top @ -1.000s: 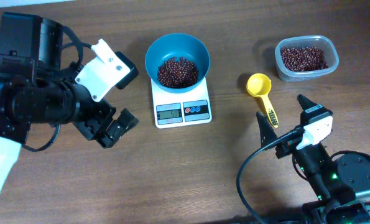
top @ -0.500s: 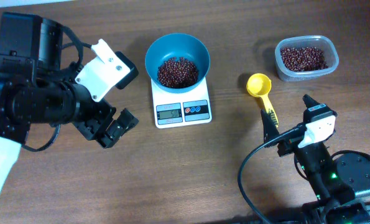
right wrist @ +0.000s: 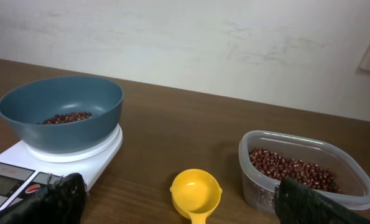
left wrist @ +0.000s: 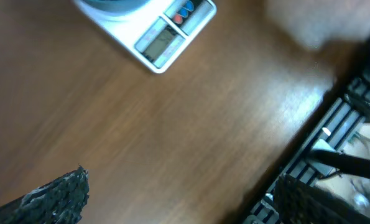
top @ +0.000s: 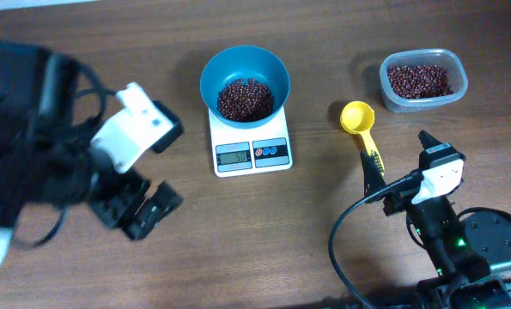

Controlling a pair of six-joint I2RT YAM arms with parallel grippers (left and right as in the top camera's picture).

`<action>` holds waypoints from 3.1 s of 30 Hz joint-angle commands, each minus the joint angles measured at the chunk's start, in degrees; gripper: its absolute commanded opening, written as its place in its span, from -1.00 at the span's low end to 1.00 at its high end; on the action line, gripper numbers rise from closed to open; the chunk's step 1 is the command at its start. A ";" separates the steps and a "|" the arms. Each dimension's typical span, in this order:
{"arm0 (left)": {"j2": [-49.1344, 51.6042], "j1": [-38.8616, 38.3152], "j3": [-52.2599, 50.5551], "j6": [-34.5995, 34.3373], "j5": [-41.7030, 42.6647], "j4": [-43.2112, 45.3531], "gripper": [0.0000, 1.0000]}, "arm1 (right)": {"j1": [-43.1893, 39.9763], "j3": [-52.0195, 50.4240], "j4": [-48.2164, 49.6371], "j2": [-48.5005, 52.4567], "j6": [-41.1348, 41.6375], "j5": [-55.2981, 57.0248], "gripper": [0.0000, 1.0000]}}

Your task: Scoop item into bowl and weigh 50g on scale

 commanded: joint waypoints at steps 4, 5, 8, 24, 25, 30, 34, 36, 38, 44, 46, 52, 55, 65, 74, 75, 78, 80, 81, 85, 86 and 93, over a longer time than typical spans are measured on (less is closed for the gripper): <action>-28.04 -0.17 -3.41 -23.34 -13.16 2.64 0.98 | 0.42 -0.31 -0.46 -0.42 -0.59 0.72 0.98; -34.29 -0.17 -8.70 -23.34 -13.94 6.19 0.98 | 0.42 -0.31 -0.46 -0.42 -0.59 0.72 0.97; -45.16 -0.17 -25.14 -23.34 -14.84 20.41 0.98 | 0.42 -0.31 -0.46 -0.42 -0.59 0.72 0.97; -60.70 -0.17 -41.62 -48.00 -39.67 31.58 0.98 | 0.42 -0.31 -0.46 -0.42 -0.59 0.72 0.97; -60.70 -0.17 -42.53 -47.98 -39.65 31.63 0.98 | 0.42 -0.31 -0.46 -0.42 -0.59 0.72 0.98; -60.70 -0.17 -53.48 -47.93 -38.80 42.47 0.98 | 0.42 -0.31 -0.46 -0.42 -0.59 0.72 0.97; -60.70 -0.17 -61.00 -38.03 -30.95 50.36 0.98 | 0.42 -0.31 -0.46 -0.42 -0.59 0.72 0.98; -60.70 -0.17 -63.12 -37.99 -30.71 53.59 0.98 | 0.42 -0.31 -0.46 -0.42 -0.59 0.72 0.98; -60.70 -0.17 -66.95 -38.01 -30.49 58.38 0.98 | 0.42 -0.31 -0.46 -0.42 -0.59 0.72 0.97; -60.48 -0.17 -74.44 -34.47 -29.46 69.61 0.98 | 0.42 -0.31 -0.46 -0.42 -0.59 0.72 0.97; -60.48 -0.17 -76.35 -34.45 -28.79 75.97 0.98 | 0.42 -0.31 -0.46 -0.42 -0.59 0.72 0.98; -60.59 -0.17 -77.64 -34.47 -26.93 76.48 0.98 | 0.42 -0.31 -0.46 -0.42 -0.59 0.72 0.97; -60.59 -0.17 -77.64 -34.18 -26.08 76.28 0.98 | 0.42 -0.31 -0.46 -0.42 -0.59 0.72 0.97; -61.88 7.72 -77.68 -29.94 -19.58 75.76 0.98 | 0.42 -0.31 -0.46 -0.42 -0.59 0.74 0.97; -61.88 7.72 -77.68 -29.92 -19.58 75.76 0.98 | 0.42 -0.31 -0.46 -0.42 -0.59 0.72 0.97; -61.88 7.72 -77.68 -29.92 -19.34 75.76 0.98 | 0.42 -0.31 -0.46 -0.42 -0.59 0.72 0.98; -61.88 7.72 -77.68 -30.18 -17.73 75.71 0.97 | 0.42 -0.31 -0.46 -0.42 -0.59 0.72 0.97; -61.88 7.72 -77.68 -30.16 -18.14 75.76 0.98 | 0.42 -0.31 -0.46 -0.42 -0.59 0.72 0.98; -61.88 7.72 -77.68 -30.18 -18.14 75.78 0.98 | 0.42 -0.31 -0.46 -0.42 -0.59 0.74 0.98; -65.88 7.74 -77.68 -30.16 -18.14 77.00 0.98 | 0.42 -0.31 -0.46 -0.42 -0.59 0.72 0.98; -65.90 7.96 -77.68 -30.16 -18.14 75.84 0.98 | 0.42 -0.31 -0.46 -0.42 -0.59 0.72 0.97; -66.05 8.09 -77.68 -30.16 -18.14 75.76 0.98 | 0.42 -0.31 -0.46 -0.42 -0.59 0.72 0.97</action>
